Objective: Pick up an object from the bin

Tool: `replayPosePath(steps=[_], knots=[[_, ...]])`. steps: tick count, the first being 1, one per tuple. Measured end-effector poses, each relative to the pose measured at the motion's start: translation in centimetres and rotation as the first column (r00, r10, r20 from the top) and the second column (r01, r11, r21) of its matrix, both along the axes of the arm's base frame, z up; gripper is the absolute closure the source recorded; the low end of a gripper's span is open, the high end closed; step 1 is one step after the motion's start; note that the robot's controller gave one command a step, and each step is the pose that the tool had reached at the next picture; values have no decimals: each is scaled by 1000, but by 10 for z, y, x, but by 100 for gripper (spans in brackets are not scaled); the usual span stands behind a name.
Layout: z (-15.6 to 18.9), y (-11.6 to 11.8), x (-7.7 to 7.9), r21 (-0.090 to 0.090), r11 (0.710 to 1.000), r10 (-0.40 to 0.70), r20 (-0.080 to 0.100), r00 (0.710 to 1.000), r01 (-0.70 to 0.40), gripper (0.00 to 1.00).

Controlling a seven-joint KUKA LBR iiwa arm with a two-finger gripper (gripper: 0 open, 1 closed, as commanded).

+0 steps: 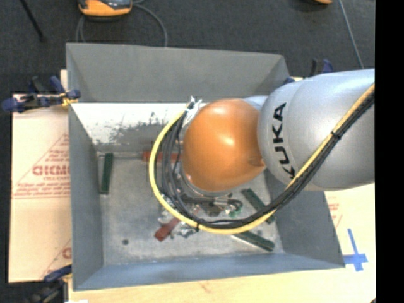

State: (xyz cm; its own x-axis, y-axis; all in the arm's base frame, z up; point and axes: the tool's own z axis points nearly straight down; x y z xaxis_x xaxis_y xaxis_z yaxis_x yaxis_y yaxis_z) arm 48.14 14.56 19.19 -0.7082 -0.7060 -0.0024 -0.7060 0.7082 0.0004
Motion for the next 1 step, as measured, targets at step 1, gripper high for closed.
replayPosePath(steps=[1], knots=[[24,-9,4,-1,997,-77,-7,997,77,100]])
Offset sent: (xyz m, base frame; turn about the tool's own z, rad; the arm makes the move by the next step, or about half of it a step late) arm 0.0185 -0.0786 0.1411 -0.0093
